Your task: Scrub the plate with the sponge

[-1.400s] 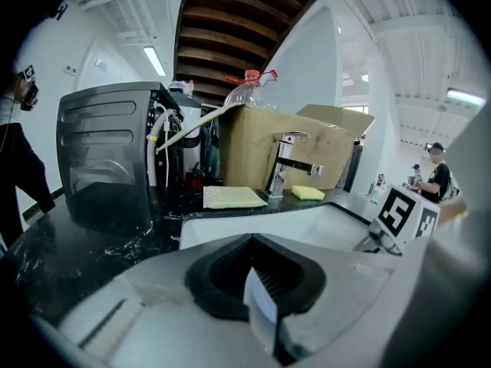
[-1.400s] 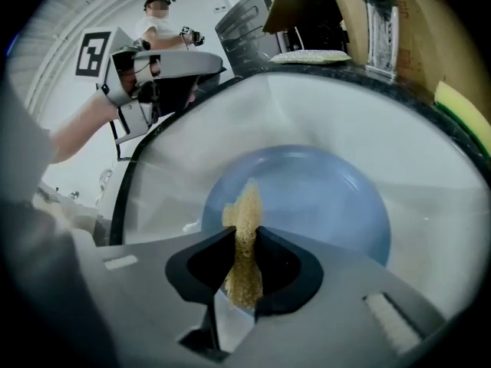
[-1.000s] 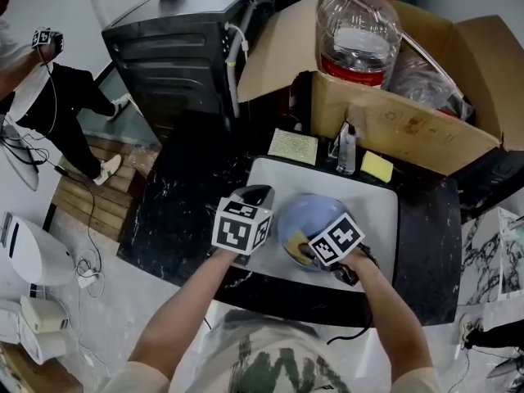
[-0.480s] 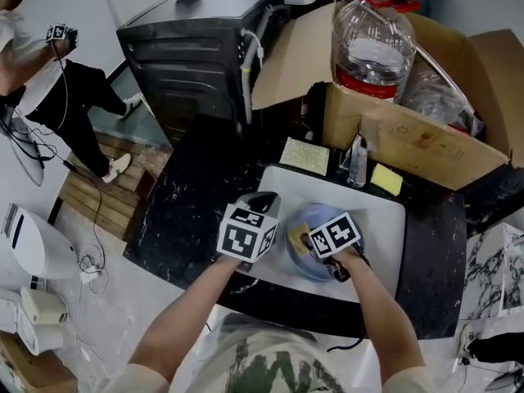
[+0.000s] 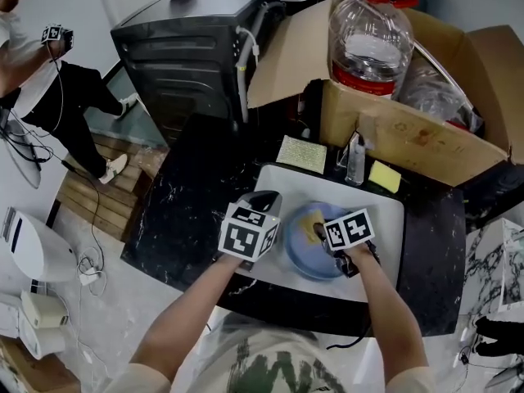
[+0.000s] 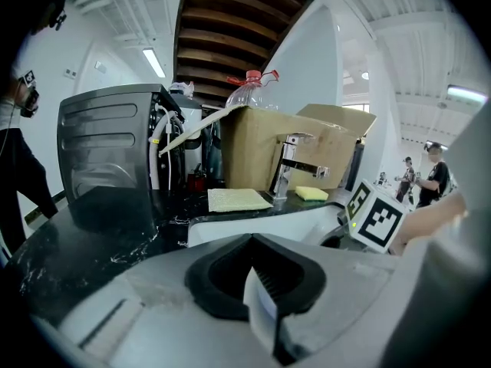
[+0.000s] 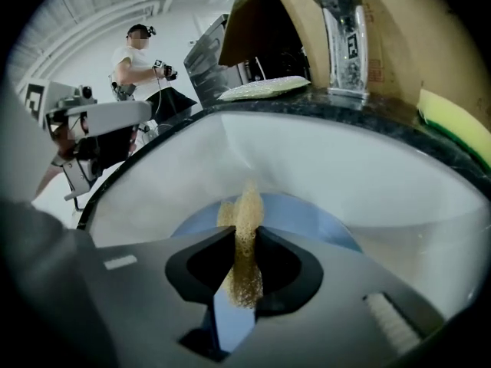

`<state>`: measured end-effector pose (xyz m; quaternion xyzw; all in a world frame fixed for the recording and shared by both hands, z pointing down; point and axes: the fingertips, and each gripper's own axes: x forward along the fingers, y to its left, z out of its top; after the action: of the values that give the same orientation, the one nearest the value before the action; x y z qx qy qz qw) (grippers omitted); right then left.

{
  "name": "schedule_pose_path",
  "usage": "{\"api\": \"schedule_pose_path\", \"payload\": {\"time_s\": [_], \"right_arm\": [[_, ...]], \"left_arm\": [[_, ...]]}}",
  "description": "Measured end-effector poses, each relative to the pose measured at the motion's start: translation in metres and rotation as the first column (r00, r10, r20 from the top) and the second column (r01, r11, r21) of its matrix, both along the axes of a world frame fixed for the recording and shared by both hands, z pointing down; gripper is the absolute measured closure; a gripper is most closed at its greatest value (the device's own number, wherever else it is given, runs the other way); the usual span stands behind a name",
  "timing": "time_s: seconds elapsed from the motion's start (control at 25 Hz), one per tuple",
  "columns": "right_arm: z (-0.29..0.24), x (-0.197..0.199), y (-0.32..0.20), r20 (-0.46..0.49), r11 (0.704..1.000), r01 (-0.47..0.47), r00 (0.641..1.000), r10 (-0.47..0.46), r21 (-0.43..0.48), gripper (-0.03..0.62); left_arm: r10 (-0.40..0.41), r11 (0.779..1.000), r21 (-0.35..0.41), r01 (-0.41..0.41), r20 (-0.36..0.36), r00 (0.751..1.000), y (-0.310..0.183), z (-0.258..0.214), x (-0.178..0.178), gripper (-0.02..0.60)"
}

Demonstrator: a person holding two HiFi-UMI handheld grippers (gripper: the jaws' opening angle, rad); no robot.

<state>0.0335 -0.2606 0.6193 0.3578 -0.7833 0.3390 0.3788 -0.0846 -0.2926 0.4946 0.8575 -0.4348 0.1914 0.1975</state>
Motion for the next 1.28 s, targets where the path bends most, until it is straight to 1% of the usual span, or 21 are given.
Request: {"api": "schedule_pose_path", "payload": {"time_s": [0.08, 0.2, 0.32, 0.56, 1.0, 1.28], "right_arm": [[0.005, 0.0, 0.004, -0.006, 1.0, 0.009, 1.0, -0.01, -0.019, 0.514], [0.015, -0.008, 0.011, -0.021, 0.998, 0.047, 0.999, -0.048, -0.043, 0.513], [0.021, -0.015, 0.011, -0.015, 0.998, 0.049, 0.999, -0.05, -0.048, 0.513], [0.03, -0.005, -0.003, -0.042, 0.999, -0.018, 0.999, 0.017, -0.034, 0.511], [0.035, 0.046, -0.017, -0.076, 0.985, -0.173, 0.982, 0.171, -0.017, 0.51], [0.037, 0.071, -0.01, -0.128, 0.974, -0.221, 0.969, 0.213, -0.047, 0.511]], "left_arm": [[0.004, 1.0, -0.005, -0.004, 0.001, 1.0, 0.0, 0.002, 0.002, 0.581], [0.019, 1.0, -0.001, -0.019, 0.011, 1.0, 0.001, 0.003, 0.006, 0.581], [0.026, 1.0, 0.001, -0.026, 0.013, 1.0, 0.001, 0.002, 0.009, 0.582], [0.009, 1.0, -0.013, -0.009, 0.011, 1.0, -0.002, 0.002, 0.004, 0.583], [0.023, 1.0, -0.018, -0.022, 0.028, 0.999, -0.003, 0.006, 0.009, 0.584], [0.042, 0.999, -0.015, -0.041, 0.033, 0.999, -0.001, 0.006, 0.015, 0.583]]}}
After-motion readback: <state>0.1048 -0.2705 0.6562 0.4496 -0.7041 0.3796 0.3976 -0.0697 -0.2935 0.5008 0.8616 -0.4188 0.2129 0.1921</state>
